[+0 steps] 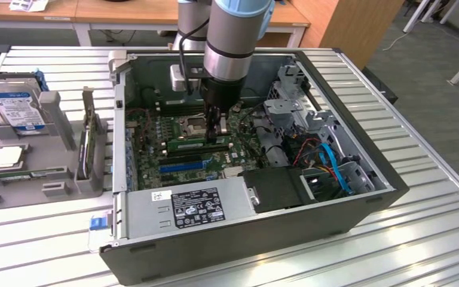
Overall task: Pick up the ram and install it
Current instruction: 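Insert the ram into the slot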
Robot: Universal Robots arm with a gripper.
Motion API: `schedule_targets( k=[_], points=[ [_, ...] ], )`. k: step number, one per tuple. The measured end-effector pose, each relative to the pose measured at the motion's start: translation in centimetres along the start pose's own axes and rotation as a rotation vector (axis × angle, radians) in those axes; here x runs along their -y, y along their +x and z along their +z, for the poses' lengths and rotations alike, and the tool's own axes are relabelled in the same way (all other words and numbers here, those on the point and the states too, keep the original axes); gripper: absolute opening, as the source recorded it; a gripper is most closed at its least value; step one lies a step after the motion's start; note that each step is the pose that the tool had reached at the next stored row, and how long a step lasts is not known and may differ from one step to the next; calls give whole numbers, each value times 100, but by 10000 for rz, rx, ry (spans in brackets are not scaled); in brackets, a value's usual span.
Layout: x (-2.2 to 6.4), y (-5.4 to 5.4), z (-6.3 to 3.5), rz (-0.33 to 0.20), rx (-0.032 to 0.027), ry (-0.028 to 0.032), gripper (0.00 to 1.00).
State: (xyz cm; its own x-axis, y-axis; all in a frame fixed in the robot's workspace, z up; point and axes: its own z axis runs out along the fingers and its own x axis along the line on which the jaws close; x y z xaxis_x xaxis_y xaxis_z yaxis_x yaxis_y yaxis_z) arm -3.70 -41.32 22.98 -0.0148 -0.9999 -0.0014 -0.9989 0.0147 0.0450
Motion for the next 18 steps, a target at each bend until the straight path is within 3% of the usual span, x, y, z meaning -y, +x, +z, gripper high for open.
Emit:
schedule_targets(
  k=[18],
  points=[
    [-2, -3, 11, 0, -3, 0, 12]
  ],
)
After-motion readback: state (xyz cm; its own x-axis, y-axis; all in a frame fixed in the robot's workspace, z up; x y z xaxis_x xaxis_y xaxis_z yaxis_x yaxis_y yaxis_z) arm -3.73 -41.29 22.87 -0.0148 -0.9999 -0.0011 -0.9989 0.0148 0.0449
